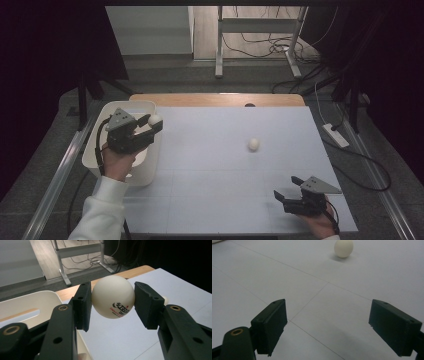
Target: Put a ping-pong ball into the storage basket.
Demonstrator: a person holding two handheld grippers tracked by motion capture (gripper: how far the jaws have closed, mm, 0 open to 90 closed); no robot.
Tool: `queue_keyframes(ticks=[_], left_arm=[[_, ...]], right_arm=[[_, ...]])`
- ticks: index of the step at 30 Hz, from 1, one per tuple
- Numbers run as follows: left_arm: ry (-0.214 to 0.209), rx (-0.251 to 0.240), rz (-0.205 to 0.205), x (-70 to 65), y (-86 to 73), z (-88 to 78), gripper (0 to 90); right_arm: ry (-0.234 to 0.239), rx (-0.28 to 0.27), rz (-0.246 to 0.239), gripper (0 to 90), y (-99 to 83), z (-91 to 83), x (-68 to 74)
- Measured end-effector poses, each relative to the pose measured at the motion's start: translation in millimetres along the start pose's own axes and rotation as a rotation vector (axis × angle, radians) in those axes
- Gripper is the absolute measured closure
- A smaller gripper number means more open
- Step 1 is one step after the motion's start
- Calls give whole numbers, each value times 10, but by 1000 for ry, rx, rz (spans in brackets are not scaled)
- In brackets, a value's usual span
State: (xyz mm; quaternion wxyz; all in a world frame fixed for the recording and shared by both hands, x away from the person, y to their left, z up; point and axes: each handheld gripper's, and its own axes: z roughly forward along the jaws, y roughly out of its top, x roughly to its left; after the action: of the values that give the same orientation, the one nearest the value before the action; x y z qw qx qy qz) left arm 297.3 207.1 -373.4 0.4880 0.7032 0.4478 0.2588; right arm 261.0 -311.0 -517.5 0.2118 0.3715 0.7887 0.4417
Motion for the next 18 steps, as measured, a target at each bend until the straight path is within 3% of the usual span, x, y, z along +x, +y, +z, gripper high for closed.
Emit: queue_keyframes(ticks=[18], left_arm=[[51, 5, -26, 144, -67, -71, 506]], right_arm=[[-3, 1, 0, 150, -1, 5, 2]])
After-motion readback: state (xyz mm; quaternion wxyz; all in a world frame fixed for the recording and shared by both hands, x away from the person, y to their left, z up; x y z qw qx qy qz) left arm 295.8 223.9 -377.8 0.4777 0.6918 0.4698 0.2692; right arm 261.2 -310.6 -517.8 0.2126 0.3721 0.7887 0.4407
